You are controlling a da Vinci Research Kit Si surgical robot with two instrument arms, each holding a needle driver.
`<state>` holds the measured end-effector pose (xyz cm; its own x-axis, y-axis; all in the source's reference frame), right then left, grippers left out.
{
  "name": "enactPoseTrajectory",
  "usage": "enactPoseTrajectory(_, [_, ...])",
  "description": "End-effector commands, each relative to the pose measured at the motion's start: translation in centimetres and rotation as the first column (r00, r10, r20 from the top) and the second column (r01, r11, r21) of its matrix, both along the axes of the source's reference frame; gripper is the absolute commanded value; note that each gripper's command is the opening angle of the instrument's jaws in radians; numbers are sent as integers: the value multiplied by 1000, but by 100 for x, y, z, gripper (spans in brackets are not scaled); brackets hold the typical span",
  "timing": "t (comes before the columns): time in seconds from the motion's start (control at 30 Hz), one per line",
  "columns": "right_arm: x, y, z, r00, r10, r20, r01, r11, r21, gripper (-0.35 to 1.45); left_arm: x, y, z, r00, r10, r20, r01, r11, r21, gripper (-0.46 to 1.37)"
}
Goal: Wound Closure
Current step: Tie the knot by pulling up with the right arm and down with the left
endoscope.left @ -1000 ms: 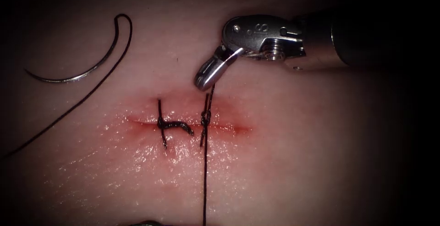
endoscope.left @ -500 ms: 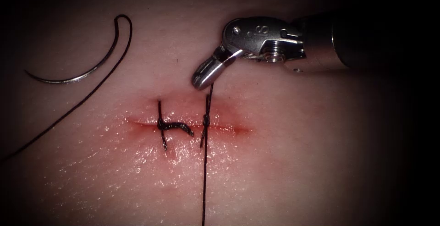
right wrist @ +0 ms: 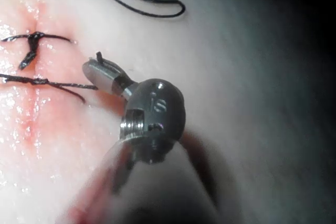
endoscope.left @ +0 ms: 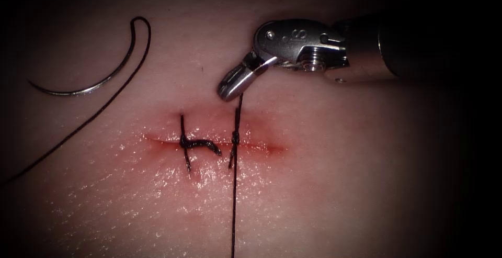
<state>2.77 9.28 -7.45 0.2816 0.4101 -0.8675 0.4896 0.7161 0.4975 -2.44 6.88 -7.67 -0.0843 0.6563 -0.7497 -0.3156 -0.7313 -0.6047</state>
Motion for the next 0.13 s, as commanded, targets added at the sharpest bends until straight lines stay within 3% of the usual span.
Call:
enactPoseTrajectory(0.03, [0,-1,-1,1000,5,3,-5,1000,-2,-35,0,1,0,1000,0,1,0,1000,0,-35])
enactPoseTrajectory(0.13, [1,-2,-3,1000,6,0,-6,1000,-7,-35,0,2,1,1000,-1,0,1,1000,0,-35])
